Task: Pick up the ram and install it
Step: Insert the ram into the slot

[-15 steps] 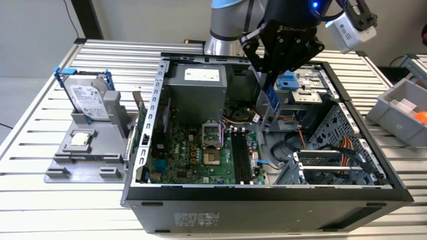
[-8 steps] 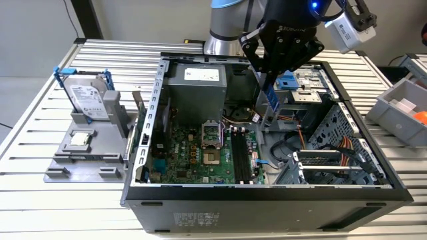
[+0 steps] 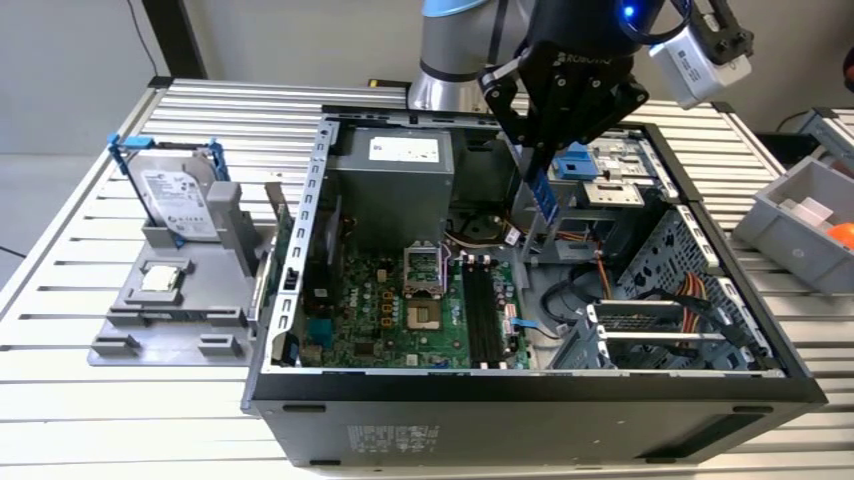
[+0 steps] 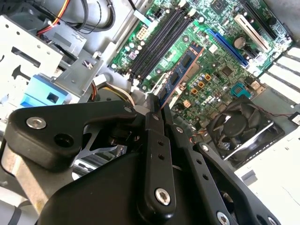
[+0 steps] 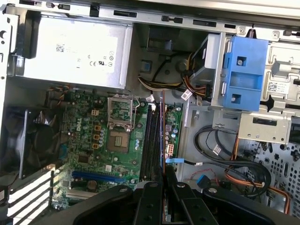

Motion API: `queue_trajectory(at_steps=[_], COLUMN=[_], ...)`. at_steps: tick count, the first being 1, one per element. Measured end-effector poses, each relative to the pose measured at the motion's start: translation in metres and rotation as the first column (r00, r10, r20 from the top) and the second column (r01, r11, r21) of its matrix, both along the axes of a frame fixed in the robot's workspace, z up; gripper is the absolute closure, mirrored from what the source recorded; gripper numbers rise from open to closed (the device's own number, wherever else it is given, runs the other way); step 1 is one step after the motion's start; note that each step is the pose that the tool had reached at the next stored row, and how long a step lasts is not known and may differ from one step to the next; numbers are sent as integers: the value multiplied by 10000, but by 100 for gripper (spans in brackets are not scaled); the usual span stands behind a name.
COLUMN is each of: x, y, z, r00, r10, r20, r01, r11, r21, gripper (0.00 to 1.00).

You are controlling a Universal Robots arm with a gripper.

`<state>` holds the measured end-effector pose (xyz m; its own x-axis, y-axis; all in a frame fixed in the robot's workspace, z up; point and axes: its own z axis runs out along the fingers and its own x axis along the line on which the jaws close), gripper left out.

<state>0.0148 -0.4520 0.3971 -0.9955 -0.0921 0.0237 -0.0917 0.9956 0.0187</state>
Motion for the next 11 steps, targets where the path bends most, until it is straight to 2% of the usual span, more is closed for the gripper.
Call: queue_trajectory(at_steps=[11], x=[0], y=[0], z=[-4], r00=[10000], r10=[-76], r20=[-1], r01=[76], r11=[10000], r21=[-17], gripper=[100])
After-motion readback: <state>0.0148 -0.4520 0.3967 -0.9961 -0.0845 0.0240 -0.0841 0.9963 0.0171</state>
